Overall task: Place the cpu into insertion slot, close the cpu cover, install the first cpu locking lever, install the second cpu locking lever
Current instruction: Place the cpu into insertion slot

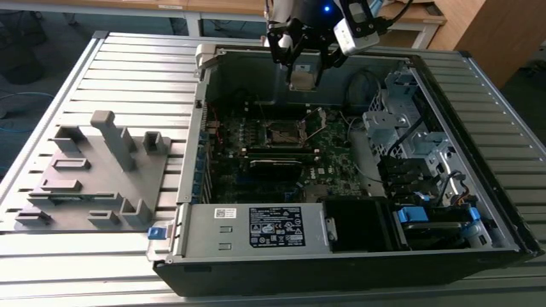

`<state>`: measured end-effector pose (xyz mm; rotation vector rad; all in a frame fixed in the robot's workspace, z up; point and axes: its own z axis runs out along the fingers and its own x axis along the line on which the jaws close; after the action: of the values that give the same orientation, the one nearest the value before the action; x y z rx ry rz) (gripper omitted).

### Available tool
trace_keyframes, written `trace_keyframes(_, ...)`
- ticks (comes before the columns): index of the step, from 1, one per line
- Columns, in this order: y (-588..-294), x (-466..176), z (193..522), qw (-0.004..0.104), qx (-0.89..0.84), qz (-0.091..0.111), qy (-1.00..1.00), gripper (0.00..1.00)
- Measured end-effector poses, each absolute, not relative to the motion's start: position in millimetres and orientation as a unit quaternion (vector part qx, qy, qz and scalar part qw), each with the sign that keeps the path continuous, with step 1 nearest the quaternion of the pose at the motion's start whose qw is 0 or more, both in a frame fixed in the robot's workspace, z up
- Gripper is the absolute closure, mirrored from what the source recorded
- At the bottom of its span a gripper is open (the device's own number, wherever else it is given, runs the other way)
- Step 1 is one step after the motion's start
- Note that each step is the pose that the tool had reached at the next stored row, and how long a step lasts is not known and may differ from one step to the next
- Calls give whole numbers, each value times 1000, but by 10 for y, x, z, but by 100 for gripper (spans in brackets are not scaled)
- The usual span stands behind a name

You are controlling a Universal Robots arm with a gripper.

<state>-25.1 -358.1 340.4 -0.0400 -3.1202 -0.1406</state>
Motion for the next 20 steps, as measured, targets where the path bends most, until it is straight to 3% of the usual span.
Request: trace_keyframes(20,-3581,-251,3375,9,-13,-45,-999,46)
